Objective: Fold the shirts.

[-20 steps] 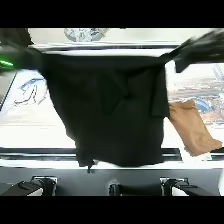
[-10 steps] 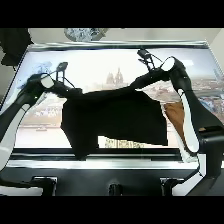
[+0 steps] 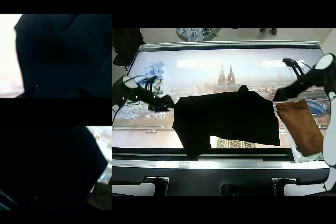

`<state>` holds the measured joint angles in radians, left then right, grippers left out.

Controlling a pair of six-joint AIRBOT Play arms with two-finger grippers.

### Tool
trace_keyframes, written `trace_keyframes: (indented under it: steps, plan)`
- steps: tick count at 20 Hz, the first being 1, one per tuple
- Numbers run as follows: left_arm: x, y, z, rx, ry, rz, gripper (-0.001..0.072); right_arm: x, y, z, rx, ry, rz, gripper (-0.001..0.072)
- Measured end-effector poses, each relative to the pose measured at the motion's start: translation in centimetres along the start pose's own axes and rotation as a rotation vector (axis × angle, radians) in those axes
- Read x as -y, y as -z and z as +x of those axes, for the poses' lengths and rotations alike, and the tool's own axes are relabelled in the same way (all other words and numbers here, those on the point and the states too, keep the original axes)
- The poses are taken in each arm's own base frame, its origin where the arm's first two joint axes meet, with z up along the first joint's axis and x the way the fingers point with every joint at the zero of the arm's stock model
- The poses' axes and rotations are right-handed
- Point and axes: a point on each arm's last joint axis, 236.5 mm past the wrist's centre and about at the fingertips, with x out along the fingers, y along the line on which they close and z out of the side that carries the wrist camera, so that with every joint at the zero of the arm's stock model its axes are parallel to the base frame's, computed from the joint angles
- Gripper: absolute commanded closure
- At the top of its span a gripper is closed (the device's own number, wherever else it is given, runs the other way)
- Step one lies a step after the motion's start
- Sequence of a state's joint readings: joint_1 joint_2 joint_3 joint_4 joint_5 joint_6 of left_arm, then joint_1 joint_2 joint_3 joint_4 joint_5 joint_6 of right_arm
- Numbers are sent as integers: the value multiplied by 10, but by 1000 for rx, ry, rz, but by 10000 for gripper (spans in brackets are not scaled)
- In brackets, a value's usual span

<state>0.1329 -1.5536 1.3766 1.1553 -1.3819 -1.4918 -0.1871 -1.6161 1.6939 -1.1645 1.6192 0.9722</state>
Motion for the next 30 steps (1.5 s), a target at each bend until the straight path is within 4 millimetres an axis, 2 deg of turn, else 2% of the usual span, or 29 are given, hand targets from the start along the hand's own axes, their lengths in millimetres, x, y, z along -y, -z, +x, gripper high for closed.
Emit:
trace_keyframes:
  steps: [2,4,6,8,10,11,12,13,20,23,28,29,30]
  plan:
    - [-17,32,13,-55,39,-48,185,0,41,7,-61,-23,66,162]
    - [-24,55,29,-84,82,-78,194,-11,70,18,-90,-57,104,161]
    - [-27,70,44,-102,103,-94,216,-16,92,29,-107,-68,131,154]
    - [-28,75,55,-100,112,-97,218,-22,112,39,-141,-81,143,153]
    - [-29,77,65,-99,111,-95,317,-24,128,46,-171,-80,153,149]
    - [-28,77,69,-97,113,-93,472,-23,135,49,-186,-76,158,146]
    - [-29,75,72,-88,109,-93,584,-24,140,52,-198,-76,162,141]
    - [-29,74,74,-83,107,-93,666,-25,146,56,-212,-80,167,99]
    - [-30,70,75,-55,101,-80,676,-29,187,92,-286,-90,240,88]
    - [-28,70,73,-53,103,-74,676,-26,195,104,-287,-69,271,88]
    - [-26,71,68,-48,106,-63,676,-16,207,109,-309,-19,294,92]
    - [-25,71,68,-47,107,-60,675,-16,208,111,-311,-19,303,104]
    - [-25,71,67,-45,107,-58,676,-18,210,113,-313,-24,315,161]
